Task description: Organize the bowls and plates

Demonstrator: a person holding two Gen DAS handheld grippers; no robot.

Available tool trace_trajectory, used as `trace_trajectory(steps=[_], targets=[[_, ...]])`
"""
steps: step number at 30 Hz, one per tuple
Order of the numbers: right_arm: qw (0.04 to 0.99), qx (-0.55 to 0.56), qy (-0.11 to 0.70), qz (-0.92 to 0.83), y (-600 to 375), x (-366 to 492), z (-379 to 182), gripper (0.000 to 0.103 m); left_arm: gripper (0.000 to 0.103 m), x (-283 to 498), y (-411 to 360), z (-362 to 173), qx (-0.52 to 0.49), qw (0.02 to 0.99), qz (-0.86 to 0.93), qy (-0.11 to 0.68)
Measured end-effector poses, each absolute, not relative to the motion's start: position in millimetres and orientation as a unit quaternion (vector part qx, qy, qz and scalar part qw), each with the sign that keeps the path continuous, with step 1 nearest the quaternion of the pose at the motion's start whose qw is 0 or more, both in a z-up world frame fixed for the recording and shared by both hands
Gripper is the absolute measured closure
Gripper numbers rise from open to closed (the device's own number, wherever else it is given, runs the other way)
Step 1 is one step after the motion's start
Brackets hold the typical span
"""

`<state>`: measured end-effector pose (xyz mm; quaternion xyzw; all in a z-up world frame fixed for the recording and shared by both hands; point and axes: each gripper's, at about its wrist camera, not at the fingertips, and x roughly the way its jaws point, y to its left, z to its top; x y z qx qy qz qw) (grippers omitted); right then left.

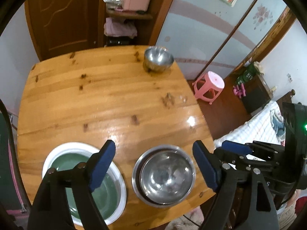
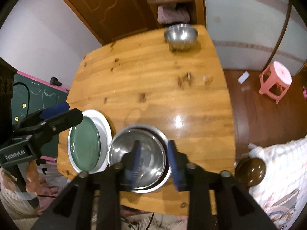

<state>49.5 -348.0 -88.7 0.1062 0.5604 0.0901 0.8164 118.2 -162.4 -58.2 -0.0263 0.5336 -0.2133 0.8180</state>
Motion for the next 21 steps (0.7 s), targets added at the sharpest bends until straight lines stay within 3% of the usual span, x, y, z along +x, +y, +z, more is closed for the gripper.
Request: trace_trajectory(steps=[21], targets=[[0.868, 0.086, 0.485, 0.062, -382.9, 92.8, -25.0, 0.070, 0.019, 190.7, -180.2, -5.5, -0.037, 0.858, -0.177, 0.481]])
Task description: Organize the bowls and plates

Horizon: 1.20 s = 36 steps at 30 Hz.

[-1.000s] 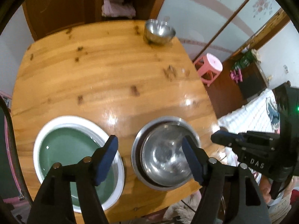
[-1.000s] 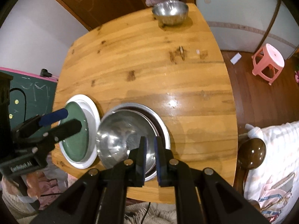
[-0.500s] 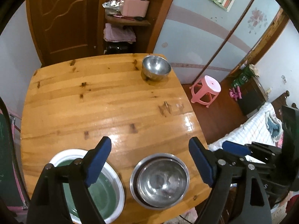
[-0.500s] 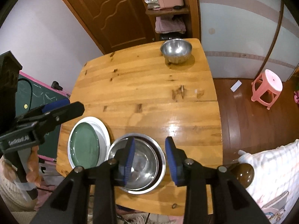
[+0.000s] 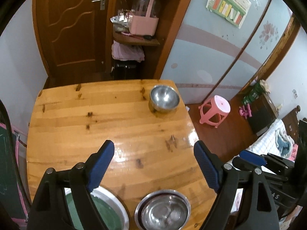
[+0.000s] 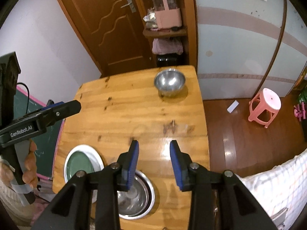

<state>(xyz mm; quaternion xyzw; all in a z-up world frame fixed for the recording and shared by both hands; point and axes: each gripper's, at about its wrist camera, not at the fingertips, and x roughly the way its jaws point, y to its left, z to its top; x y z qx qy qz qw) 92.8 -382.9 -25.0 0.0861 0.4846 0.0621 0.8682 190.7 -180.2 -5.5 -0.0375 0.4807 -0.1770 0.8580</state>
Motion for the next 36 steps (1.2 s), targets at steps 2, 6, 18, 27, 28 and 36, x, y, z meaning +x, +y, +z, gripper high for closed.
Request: trace_trajectory(steps=[2, 6, 18, 27, 28, 36], targets=[[0.873, 0.088, 0.477, 0.058, -387.4, 99.5, -17.7, 0.070, 0.019, 197.5, -181.4, -1.4, -0.037, 0.861, -0.174, 0.477], [0.882, 0.081, 0.462, 0.041, -395.9, 114.6, -3.6, 0.070, 0.019, 213.3, -189.8, 9.7, -0.021, 0.868, -0.166, 0.467], [0.880, 0.079, 0.469, -0.002, -426.1, 209.2, -6.3, 0.070, 0.019, 305.7, -223.2, 7.4, -0.004, 0.893, -0.147, 0.425], [0.849, 0.106, 0.517, -0.026, -450.8, 297.6, -73.8, 0.070, 0.019, 391.5, -244.3, -99.0, -0.047, 0.846, -0.144, 0.512], [0.846, 0.108, 0.521, -0.029, -452.1, 304.5, -82.0, 0.070, 0.019, 395.9, -246.1, -111.7, -0.049, 0.841, -0.144, 0.520], [0.813, 0.134, 0.566, -0.026, -449.6, 351.7, -152.6, 0.070, 0.021, 429.3, -262.6, -193.7, -0.092, 0.805, -0.137, 0.570]])
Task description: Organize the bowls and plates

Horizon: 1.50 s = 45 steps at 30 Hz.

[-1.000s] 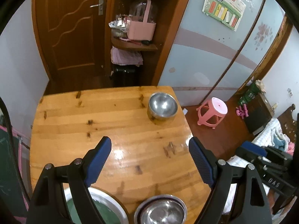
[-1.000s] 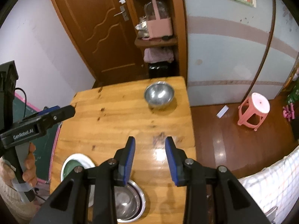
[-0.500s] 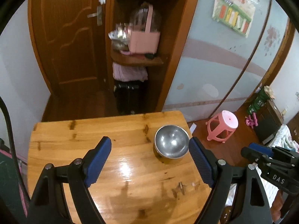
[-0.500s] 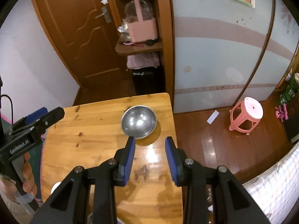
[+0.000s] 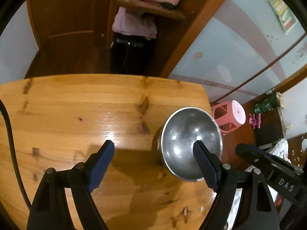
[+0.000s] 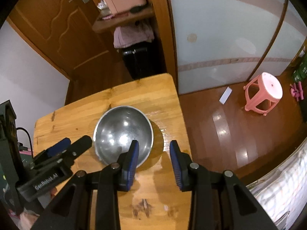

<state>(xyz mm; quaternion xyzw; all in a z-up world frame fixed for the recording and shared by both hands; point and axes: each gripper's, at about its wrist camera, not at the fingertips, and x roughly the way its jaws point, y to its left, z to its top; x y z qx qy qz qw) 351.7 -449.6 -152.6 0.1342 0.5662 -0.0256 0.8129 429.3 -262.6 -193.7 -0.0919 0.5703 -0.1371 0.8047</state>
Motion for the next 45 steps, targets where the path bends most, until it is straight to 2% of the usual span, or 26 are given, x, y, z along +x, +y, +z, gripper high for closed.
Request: trace_trajectory(steps=[3, 8, 9, 12, 14, 16, 28, 39, 45], targets=[[0.804, 0.136, 0.578, -0.029, -447.6, 363.5, -171.3, 0.070, 0.027, 433.6, -269.1, -208.9, -0.090, 0.802, -0.136, 0.574], [0.791, 0.149, 0.592, -0.029, -450.9, 376.2, -192.5, 0.070, 0.053, 440.0, -275.3, -224.9, -0.113, 0.789, -0.148, 0.586], [0.789, 0.149, 0.595, -0.030, -452.0, 378.7, -195.7, 0.070, 0.055, 441.5, -276.6, -226.7, -0.117, 0.786, -0.150, 0.588], [0.783, 0.156, 0.602, -0.025, -454.0, 382.4, -204.1, 0.087, 0.073, 442.9, -280.6, -231.8, -0.117, 0.780, -0.158, 0.594], [0.779, 0.164, 0.606, -0.017, -453.7, 383.7, -207.8, 0.091, 0.091, 443.7, -283.5, -233.9, -0.113, 0.776, -0.164, 0.598], [0.777, 0.165, 0.607, -0.011, -453.2, 384.0, -208.3, 0.097, 0.093, 443.3, -283.5, -232.3, -0.114, 0.775, -0.169, 0.598], [0.773, 0.171, 0.611, -0.006, -449.1, 354.1, -183.2, 0.098, 0.094, 413.2, -278.3, -190.8, -0.080, 0.773, -0.195, 0.599], [0.793, 0.167, 0.587, 0.005, -422.8, 258.0, -94.0, 0.098, 0.093, 312.7, -248.9, -100.6, -0.056, 0.777, -0.216, 0.588], [0.804, 0.155, 0.573, 0.014, -398.8, 187.2, -60.9, 0.098, 0.093, 241.9, -224.4, -72.2, -0.048, 0.776, -0.225, 0.587]])
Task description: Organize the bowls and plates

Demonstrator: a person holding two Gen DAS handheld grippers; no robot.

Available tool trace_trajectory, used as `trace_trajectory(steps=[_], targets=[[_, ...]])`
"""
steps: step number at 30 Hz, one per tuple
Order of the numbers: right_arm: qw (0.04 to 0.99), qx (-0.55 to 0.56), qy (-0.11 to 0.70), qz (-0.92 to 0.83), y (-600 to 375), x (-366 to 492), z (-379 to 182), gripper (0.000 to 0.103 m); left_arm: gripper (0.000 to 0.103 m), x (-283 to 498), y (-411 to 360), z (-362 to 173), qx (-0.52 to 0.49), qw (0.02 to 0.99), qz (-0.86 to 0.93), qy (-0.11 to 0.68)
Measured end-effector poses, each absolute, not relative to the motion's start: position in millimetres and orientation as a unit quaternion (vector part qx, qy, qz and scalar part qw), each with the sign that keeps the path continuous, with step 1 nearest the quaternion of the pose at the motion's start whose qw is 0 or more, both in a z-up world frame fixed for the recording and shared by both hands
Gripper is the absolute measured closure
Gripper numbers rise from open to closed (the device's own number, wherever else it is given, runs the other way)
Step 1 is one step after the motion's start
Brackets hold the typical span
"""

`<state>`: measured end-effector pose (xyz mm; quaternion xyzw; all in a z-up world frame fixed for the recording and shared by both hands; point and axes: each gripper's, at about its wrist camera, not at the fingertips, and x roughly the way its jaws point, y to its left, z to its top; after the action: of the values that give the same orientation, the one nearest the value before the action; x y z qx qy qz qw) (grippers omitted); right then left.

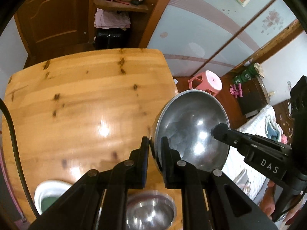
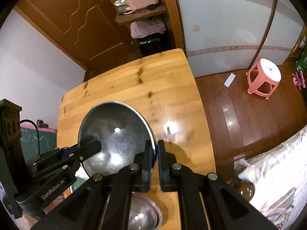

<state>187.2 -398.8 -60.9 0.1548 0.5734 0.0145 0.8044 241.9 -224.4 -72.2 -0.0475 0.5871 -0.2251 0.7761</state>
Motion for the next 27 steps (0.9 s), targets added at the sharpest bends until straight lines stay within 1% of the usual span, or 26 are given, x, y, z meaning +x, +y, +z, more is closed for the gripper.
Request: trace_trajectory(steps=[8, 15, 27], targets=[[0.802, 0.154, 0.576, 0.032, -373.9, 109.1, -63.9, 0.097, 0.092, 158.0, -191.8, -74.6, -0.058, 0.761, -0.236, 0.601], [0.801, 0.153, 0.577, 0.030, -352.7, 60.9, -84.9, 0.097, 0.092, 102.9, -179.0, -100.2, -0.046, 0.753, -0.233, 0.614], [0.773, 0.157, 0.614, 0.028, -331.5, 34.2, -147.6, 0.097, 0.092, 79.8, -164.9, -158.8, -0.049, 0.735, -0.198, 0.647]])
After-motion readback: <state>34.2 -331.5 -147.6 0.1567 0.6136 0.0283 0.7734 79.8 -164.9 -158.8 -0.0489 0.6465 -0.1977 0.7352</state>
